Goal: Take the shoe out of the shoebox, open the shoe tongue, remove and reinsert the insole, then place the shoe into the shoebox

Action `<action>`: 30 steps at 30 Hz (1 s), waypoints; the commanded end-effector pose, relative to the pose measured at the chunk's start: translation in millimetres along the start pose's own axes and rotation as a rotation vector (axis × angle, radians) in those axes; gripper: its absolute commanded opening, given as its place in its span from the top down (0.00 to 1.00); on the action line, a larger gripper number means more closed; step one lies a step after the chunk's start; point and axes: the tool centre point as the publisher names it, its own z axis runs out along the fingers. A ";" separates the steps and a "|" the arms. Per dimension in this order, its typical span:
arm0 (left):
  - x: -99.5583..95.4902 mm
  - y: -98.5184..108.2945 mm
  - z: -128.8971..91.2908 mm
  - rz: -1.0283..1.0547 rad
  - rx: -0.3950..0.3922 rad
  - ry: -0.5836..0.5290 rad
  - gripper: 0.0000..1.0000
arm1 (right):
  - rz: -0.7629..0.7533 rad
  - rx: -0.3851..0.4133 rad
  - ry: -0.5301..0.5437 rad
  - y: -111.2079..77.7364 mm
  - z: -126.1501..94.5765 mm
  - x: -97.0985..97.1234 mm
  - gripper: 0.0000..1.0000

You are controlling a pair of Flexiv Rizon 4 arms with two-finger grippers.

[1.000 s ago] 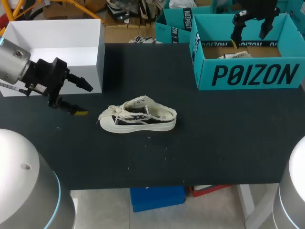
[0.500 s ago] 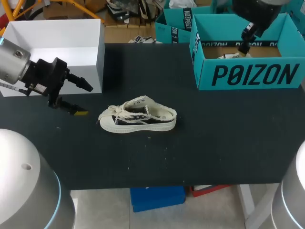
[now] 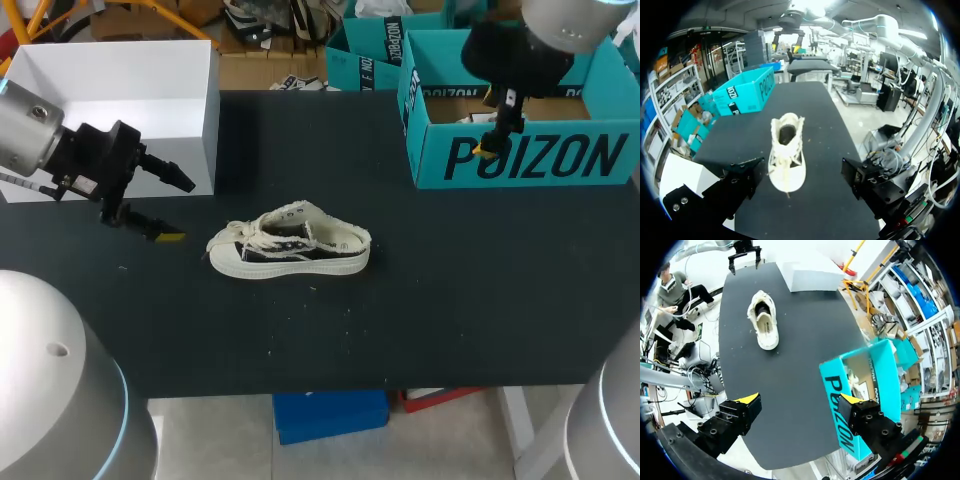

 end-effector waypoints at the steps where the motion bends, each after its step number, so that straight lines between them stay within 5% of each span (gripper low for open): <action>1: 0.6 0.6 1.4 0.002 -0.001 -0.004 0.00 | -0.045 -0.208 0.037 5.1 15.4 9.3 0.00; 11: 0.6 0.6 1.4 0.002 -0.001 -0.004 0.00 | -0.067 -0.246 0.104 47.7 57.9 34.7 0.00; 28: 0.6 0.6 1.4 0.002 -0.001 -0.004 0.00 | -0.067 -0.246 0.104 47.7 57.9 34.7 0.00; 30: 0.6 0.6 1.4 0.002 -0.001 -0.004 0.00 | -0.064 -0.329 0.088 51.1 63.8 35.1 0.00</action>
